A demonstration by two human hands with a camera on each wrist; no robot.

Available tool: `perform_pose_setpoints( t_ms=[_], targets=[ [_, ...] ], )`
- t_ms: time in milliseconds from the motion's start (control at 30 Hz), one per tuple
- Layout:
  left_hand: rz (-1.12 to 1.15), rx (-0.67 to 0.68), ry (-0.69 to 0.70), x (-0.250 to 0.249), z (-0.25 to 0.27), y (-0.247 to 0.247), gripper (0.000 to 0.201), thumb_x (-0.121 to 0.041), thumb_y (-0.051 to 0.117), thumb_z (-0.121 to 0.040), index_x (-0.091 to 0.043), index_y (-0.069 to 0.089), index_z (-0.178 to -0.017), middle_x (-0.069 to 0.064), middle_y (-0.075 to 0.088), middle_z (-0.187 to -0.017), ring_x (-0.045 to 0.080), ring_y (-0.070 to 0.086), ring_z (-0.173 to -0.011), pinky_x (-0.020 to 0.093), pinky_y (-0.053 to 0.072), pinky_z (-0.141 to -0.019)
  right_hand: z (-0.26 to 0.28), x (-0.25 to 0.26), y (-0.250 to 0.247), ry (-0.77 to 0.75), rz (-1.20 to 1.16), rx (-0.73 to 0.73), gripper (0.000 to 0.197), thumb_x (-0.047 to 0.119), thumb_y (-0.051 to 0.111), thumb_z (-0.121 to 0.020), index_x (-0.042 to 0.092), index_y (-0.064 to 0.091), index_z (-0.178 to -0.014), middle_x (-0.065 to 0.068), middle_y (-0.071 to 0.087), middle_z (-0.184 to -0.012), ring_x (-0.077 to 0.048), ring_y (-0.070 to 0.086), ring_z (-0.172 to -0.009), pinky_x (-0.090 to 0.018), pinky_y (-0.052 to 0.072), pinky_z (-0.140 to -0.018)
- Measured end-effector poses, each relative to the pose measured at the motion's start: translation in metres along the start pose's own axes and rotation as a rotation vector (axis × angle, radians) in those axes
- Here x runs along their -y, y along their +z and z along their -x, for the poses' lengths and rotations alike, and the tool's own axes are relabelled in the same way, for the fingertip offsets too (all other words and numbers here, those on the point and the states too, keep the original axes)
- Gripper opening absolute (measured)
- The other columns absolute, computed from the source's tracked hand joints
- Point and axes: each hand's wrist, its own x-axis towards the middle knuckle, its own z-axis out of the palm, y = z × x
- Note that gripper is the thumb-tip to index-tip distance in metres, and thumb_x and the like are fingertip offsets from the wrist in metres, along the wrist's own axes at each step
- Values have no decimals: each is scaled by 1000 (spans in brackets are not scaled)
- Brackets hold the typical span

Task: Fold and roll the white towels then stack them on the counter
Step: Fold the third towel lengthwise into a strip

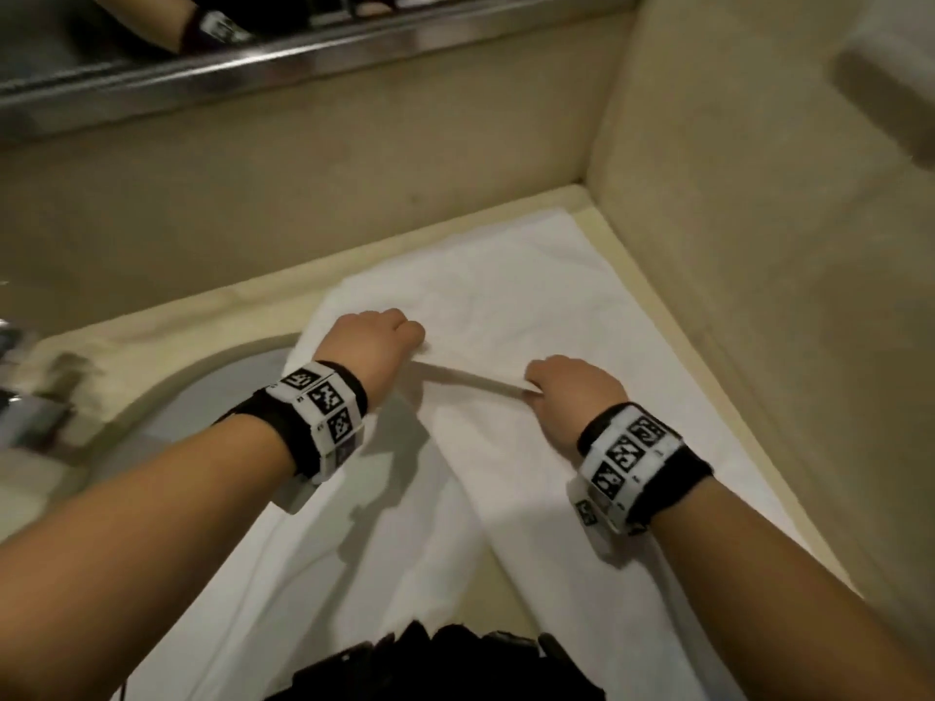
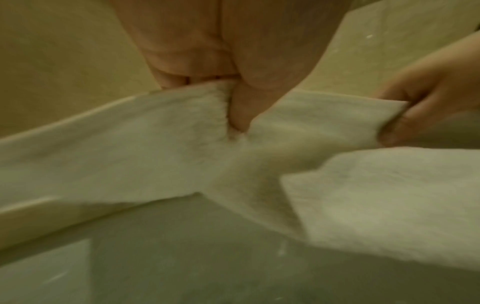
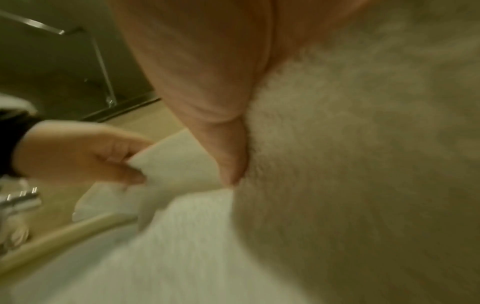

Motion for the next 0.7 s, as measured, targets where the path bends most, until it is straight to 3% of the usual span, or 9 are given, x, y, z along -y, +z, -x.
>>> perform_pose_setpoints(
  t_ms=[100, 233, 333, 433, 533, 600, 633, 700],
  targets=[
    [31, 63, -154, 45, 13, -3, 41, -5, 46, -82, -20, 51, -119, 5, 56, -120, 29, 55, -105, 36, 43, -88, -16, -1, -6, -7, 34, 78, 27, 33, 42, -93, 15, 54, -108, -9, 58, -110, -29, 55, -101, -32, 40, -79],
    [100, 104, -201, 71, 22, -1, 28, -13, 45, -88, -24, 56, -111, 4, 59, -113, 28, 55, -103, 34, 42, -85, -31, 25, -16, -94, -12, 36, 21, 29, 45, -90, 18, 48, -107, -8, 57, -107, -29, 56, -93, -32, 42, -73],
    [158, -53, -191, 76, 14, -19, 26, -16, 43, -91, -22, 60, -109, 6, 62, -112, 27, 56, -104, 33, 40, -86, -50, 60, -29, -207, -106, -39, 22, 29, 45, -91, 16, 48, -109, -8, 57, -106, -29, 57, -93, -32, 41, -69],
    [145, -308, -122, 75, -5, -61, 23, -19, 46, -90, -24, 63, -105, 4, 64, -110, 26, 55, -107, 37, 33, -94, -65, 78, -47, -271, -238, -101, 21, 30, 38, -96, 15, 47, -86, -10, 58, -87, -27, 53, -78, -30, 30, -62],
    [150, -544, -79, 64, -30, -102, 22, -25, 49, -88, -26, 64, -104, 5, 61, -113, 29, 49, -115, 38, 25, -98, -70, 49, -66, -144, -612, -264, 25, 26, 40, -96, 11, 51, -79, -11, 56, -80, -25, 52, -77, -28, 26, -62],
    [218, -674, -78, 53, -45, -114, 29, -22, 54, -84, -23, 61, -112, 7, 55, -124, 30, 42, -122, 39, 23, -101, -71, 8, -75, 28, -620, -384, 29, 21, 41, -96, 2, 57, -83, -22, 61, -89, -31, 56, -87, -30, 25, -64],
    [271, -685, -107, 48, -50, -113, 36, -20, 56, -83, -21, 57, -118, 9, 50, -130, 31, 39, -125, 40, 23, -103, -71, -13, -77, 129, -580, -384, 31, 21, 40, -96, -1, 59, -86, -26, 62, -97, -34, 57, -92, -31, 29, -67],
    [392, -533, -239, 42, -62, -97, 45, -20, 57, -85, -18, 47, -129, 13, 42, -137, 32, 36, -128, 39, 25, -105, -73, -52, -75, 319, -482, -260, 33, 21, 38, -96, -4, 59, -94, -29, 60, -109, -38, 55, -101, -33, 37, -78]
  ],
)
